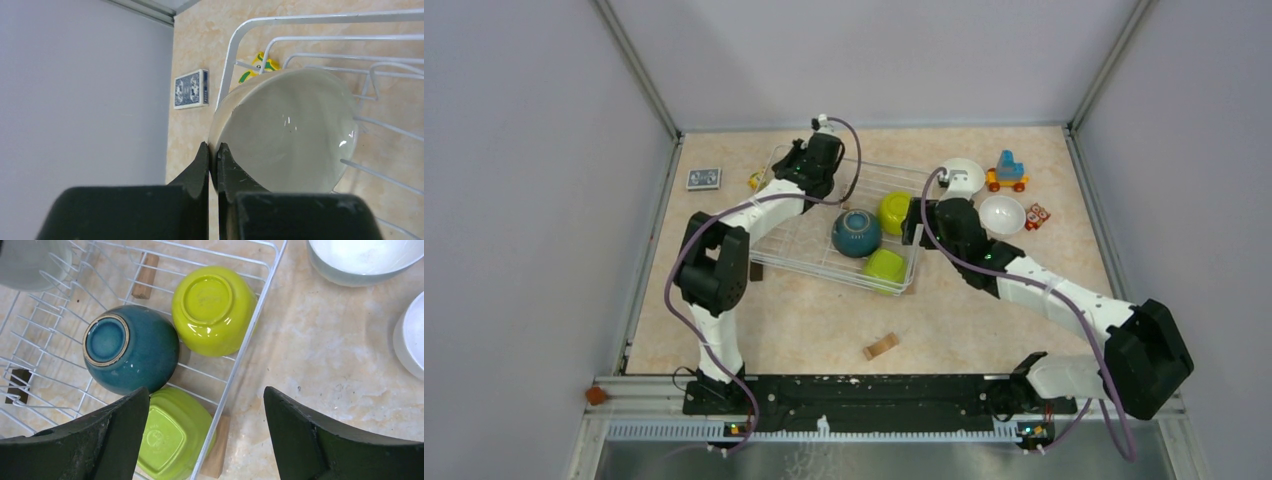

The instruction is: Unload the bowls from the dish rack

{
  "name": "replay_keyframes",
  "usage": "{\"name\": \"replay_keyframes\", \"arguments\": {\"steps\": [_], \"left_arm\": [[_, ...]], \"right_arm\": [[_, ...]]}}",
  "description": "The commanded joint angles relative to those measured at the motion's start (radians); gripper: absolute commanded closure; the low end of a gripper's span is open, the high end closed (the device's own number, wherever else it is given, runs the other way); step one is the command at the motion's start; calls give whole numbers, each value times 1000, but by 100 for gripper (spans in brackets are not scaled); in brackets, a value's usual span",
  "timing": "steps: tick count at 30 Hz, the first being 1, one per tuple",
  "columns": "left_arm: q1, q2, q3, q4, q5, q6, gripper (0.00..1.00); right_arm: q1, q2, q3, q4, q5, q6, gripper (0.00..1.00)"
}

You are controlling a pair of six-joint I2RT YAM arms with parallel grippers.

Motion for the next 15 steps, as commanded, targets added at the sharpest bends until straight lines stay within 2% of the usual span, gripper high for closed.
{"name": "replay_keyframes", "arguments": {"steps": [1, 7, 15], "left_arm": [[-61, -88, 77, 285, -150, 183, 100], [-136, -89, 30, 558, -250, 458, 100], [-164, -79, 53, 520, -253, 458, 100]], "right_arm": [[-7, -68, -22, 80, 26, -26, 17], [-8, -116, -51, 111, 34, -38, 17], [-7, -150, -77, 119, 43, -41, 17]]}}
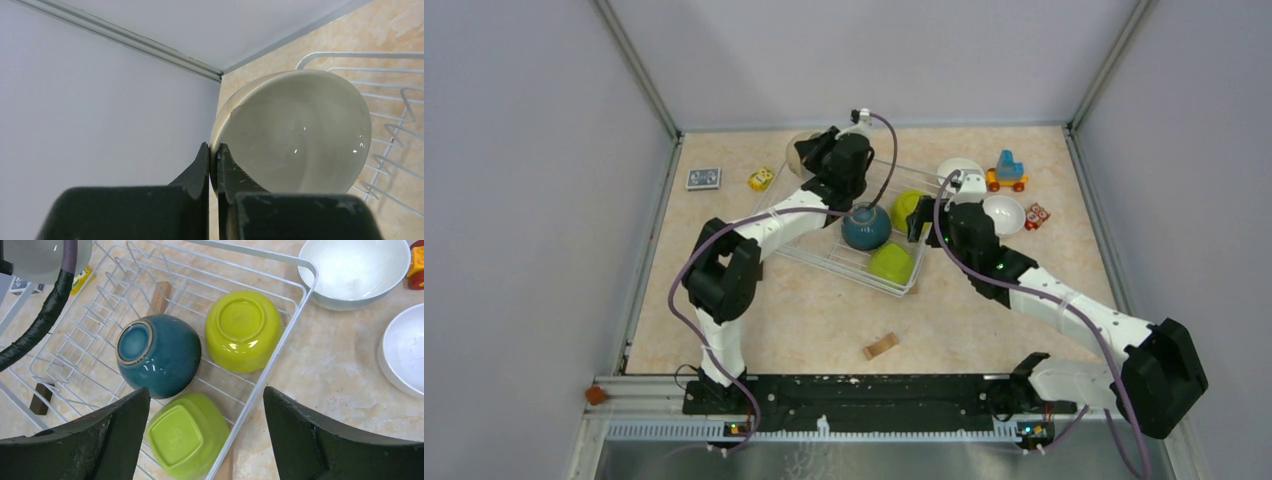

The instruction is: Unload the bowls from the dish rack

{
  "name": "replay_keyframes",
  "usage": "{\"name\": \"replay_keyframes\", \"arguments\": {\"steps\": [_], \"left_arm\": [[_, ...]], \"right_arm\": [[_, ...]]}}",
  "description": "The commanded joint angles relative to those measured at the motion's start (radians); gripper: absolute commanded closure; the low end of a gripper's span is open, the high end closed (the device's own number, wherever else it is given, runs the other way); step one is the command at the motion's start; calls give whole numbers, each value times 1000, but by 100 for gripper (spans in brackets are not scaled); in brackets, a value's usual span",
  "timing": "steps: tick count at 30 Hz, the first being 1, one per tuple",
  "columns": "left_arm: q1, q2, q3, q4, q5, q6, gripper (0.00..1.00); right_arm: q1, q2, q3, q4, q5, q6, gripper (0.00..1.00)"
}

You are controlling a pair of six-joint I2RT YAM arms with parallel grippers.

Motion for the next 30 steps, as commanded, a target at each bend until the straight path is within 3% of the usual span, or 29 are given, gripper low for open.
{"name": "replay_keyframes", "arguments": {"steps": [1, 8, 11, 15, 18, 23, 30], "left_arm": [[-7, -68, 55, 145, -66, 57, 100], [-9, -68, 58, 139, -87, 44, 100], [-9, -100, 74, 49, -52, -50, 100], [-8, -178, 124, -243, 124, -346, 100], [-7, -233, 119, -355, 293, -513, 100], [-7, -332, 39, -378, 555, -689, 100], [-6, -443, -54, -398, 711, -815, 100]], "right_arm": [[-7, -37, -24, 51, 24, -16, 17], [-7, -18, -8, -9, 34, 0, 17], [-7, -37, -8, -17, 38, -4, 17], [-9, -61, -15, -48, 59, -12, 17], [-15, -55, -22, -67, 78, 2, 17], [-33, -18, 5, -154, 126, 99, 17], [-43, 98, 34, -115, -32, 124, 17]]}}
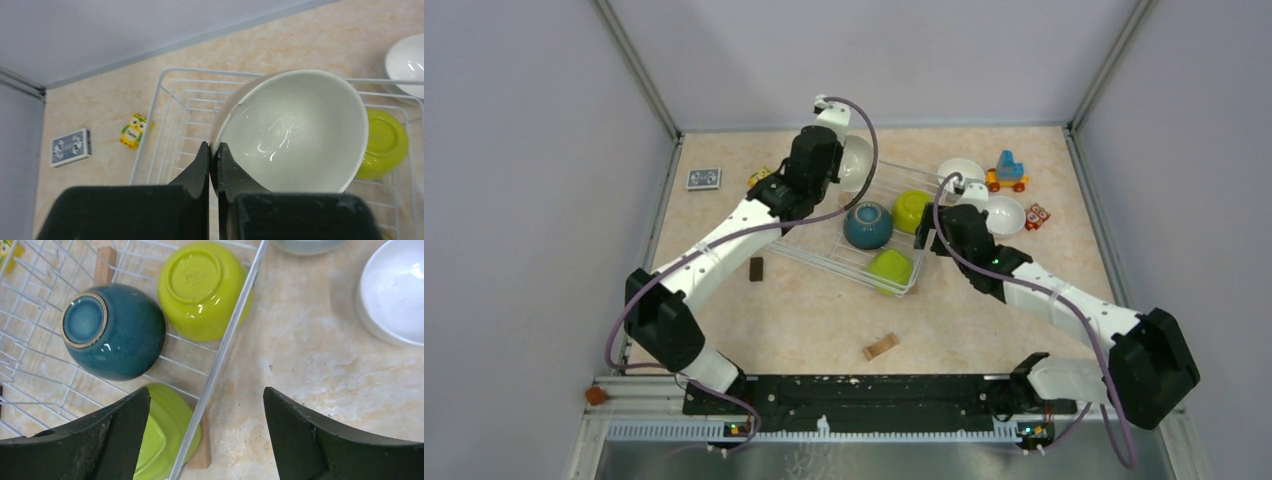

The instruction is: Unload the bowls from the dish rack

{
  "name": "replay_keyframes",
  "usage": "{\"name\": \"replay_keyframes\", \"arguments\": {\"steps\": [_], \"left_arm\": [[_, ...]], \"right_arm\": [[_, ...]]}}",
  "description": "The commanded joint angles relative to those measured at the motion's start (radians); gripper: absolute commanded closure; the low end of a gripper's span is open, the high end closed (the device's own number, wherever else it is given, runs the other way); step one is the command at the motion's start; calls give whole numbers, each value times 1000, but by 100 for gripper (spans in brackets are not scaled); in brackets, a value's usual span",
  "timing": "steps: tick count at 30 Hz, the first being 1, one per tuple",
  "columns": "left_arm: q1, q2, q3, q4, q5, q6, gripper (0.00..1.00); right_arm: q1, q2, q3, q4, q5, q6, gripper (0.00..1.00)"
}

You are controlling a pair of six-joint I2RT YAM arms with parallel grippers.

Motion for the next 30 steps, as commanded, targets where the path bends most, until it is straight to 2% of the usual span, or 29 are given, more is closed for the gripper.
{"name": "replay_keyframes", "arguments": {"steps": [1, 5, 8, 12, 17, 23, 30], "left_arm": [[1, -109, -60, 44, 146, -157, 100], [4, -203, -166, 97, 266, -243, 100], [9, -261, -226, 113, 303, -282, 100], [16, -314, -260, 70, 259, -283, 100], [18, -378, -285, 43, 195, -261, 99], [19, -392, -315, 57, 233, -268, 98], [18, -332, -298, 80, 379, -283, 98]], "right_arm": [[-5, 97, 59, 15, -106, 34, 17], [-4, 185, 113, 35, -185, 30, 18], [3, 257, 168, 76, -259, 28, 19], [60, 368, 297, 83, -215, 39, 18], [71, 466, 408, 78, -262, 56, 18], [70, 373, 358, 75, -195, -32, 14], [69, 132, 189, 60, -77, -146, 13]]}}
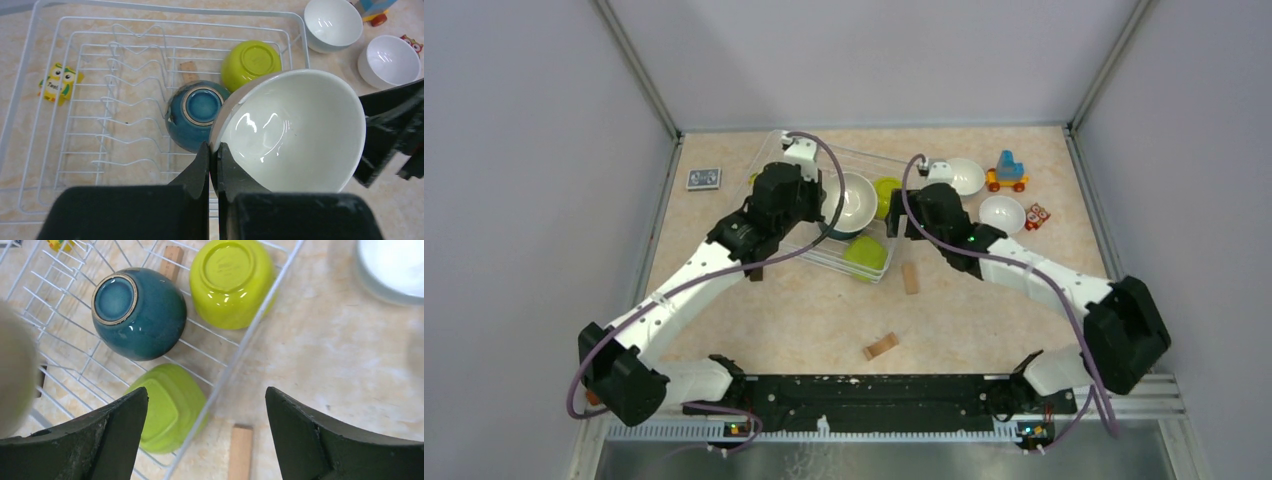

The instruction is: Unload the bowls from the dish rack

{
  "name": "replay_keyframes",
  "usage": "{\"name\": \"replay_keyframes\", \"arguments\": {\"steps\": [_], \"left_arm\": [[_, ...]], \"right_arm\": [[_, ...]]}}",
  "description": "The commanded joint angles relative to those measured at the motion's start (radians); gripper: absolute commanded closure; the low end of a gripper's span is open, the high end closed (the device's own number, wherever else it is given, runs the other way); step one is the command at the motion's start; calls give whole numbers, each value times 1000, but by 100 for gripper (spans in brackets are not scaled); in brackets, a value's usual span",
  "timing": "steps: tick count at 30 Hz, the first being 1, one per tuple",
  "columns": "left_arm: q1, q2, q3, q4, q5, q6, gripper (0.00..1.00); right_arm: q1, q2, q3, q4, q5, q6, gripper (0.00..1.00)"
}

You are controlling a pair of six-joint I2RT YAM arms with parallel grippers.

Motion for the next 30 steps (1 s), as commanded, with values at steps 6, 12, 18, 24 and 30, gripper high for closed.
{"name": "replay_keyframes", "arguments": {"steps": [6, 12, 18, 24, 30], "left_arm": [[1, 69, 20, 201, 265, -71, 100], [-31, 172, 30, 267, 383, -151, 100], [-103, 280, 91, 281, 361, -151, 100], [-198, 392, 224, 212, 212, -97, 100], [-255, 423, 262, 215, 114, -52, 100]], "right_arm": [[9, -382, -144, -30, 98, -117, 15], [8, -539, -162, -172, 159, -90, 16], [9, -613, -141, -284, 142, -76, 21], [9, -629, -127, -285, 96, -104, 32], [9, -565, -111, -340, 205, -73, 38]]}}
